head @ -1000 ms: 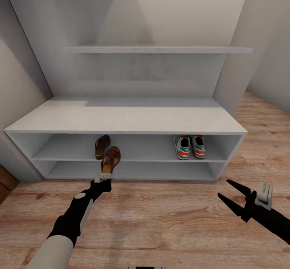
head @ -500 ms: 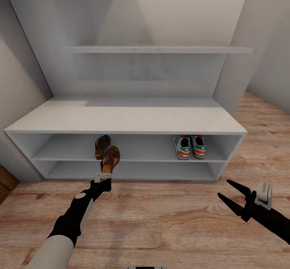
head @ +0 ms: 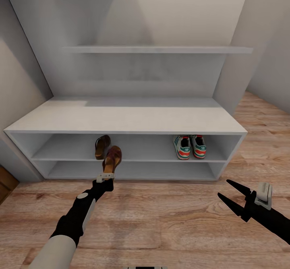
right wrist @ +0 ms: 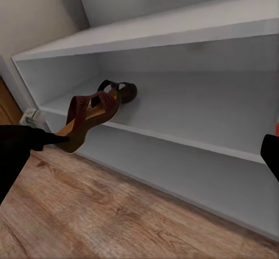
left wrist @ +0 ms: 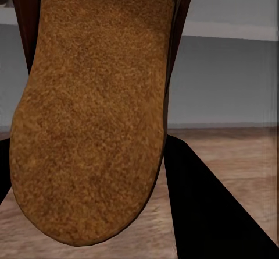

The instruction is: Pick up the two gym shoes and the two sandals from the corridor floor and place them onto the hallstand (shoe rack) in the corridor, making sure they are on the rack and not on the floor. Arrange them so the two gym shoes are next to each other and the two sandals are next to each other.

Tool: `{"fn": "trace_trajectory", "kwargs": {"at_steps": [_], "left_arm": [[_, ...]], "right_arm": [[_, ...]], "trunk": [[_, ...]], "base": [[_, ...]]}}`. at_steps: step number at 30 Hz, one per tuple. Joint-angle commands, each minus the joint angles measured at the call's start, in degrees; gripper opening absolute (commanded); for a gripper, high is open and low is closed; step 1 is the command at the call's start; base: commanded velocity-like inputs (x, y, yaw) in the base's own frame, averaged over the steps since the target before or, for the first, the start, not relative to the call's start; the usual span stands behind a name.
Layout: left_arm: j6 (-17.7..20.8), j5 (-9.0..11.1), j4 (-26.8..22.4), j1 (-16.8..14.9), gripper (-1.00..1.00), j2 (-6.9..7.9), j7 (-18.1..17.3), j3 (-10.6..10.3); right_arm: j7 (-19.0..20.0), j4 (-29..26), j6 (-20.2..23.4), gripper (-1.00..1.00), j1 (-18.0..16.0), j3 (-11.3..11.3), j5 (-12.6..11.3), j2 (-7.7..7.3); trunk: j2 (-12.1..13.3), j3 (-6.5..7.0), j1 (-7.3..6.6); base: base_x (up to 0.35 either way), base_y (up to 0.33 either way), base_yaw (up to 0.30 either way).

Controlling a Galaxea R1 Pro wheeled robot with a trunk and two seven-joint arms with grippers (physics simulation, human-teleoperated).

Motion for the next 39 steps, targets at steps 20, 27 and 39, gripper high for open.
{"fn": "trace_trajectory", "kwargs": {"at_steps": [20,27,39], "left_arm": [[0.26,-0.8,-0.01,-0.03,-1.0,-1.49,1.22,0.39],[-0.04,-0.68,1.33,-0.03,-1.0,-1.86,1.95,0.39],[-1.49,-0.59,2.48,-0.03,-1.0,-1.99,2.23,0.39]], "right_arm": [[0.2,0.01,0.6,1.0,-0.03,-0.04,-0.23,0.01],[0.2,0.01,0.6,1.0,-0.03,-0.04,-0.23,0.03],[0.2,0.01,0.6,1.0,-0.03,-0.02,-0.23,-0.01]], "trunk": [[-0.02,-0.05,-0.01],[-0.02,-0.05,-0.01],[-0.02,-0.05,-0.01]], "base": [[0.0,0.0,0.0],[0.109,0.0,0.0],[0.072,0.0,0.0]]}}
